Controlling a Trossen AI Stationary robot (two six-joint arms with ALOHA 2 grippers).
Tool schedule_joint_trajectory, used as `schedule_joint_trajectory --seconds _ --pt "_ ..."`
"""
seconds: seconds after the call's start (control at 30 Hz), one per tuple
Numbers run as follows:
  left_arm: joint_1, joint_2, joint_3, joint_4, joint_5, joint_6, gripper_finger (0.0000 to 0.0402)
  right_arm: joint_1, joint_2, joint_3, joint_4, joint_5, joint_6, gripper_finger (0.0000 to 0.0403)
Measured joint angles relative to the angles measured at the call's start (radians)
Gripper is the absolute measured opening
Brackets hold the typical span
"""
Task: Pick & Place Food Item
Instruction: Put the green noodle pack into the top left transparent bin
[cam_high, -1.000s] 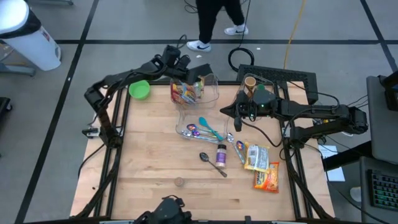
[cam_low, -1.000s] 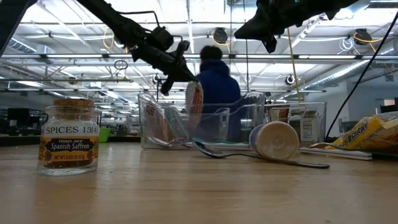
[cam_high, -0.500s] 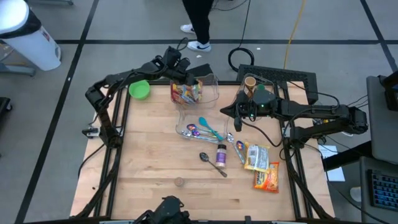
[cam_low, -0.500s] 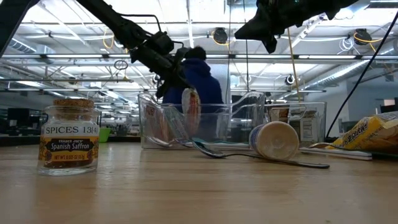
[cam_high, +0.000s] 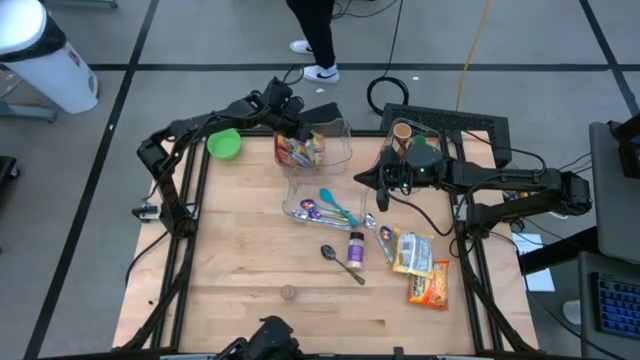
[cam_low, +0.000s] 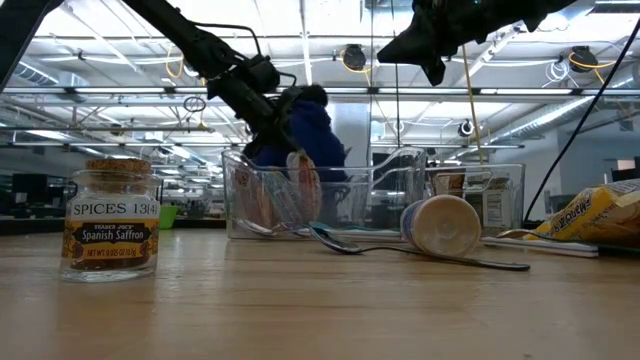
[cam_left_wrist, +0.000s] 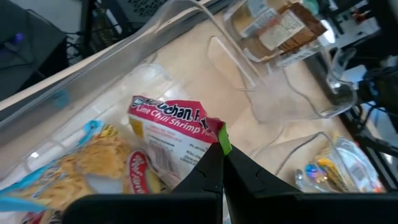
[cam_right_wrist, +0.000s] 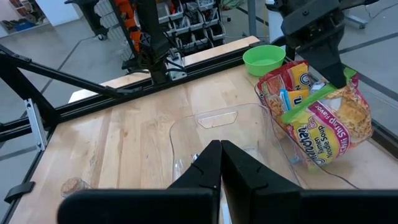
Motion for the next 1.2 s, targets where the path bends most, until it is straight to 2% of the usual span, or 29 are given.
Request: schedule_joint_trajectory --seconds 0.23,0.53,0.97,1.07,1.2 --pt "0.0 0.0 0.0 -0.011 -0.05 -0.014 0.0002 0.0 0.0 0.0 0.0 0.0 0.0 0.0" --pt "0.0 0.0 0.0 -0.05 -0.113 -0.022 0.003 0.0 0.0 0.0 0.0 0.0 0.0 0.0" --pt "0.0 0.0 0.0 -0.054 -0.161 -0.028 0.0034 0.0 0.0 0.0 0.0 0.0 0.0 0.0" --pt "0.0 0.0 0.0 -0.054 -0.16 -0.029 0.0049 0.0 0.0 0.0 0.0 0.0 0.0 0.0" --pt "0.0 0.0 0.0 -0.053 -0.161 -0.034 0.0089 0.0 0.0 0.0 0.0 0.0 0.0 0.0"
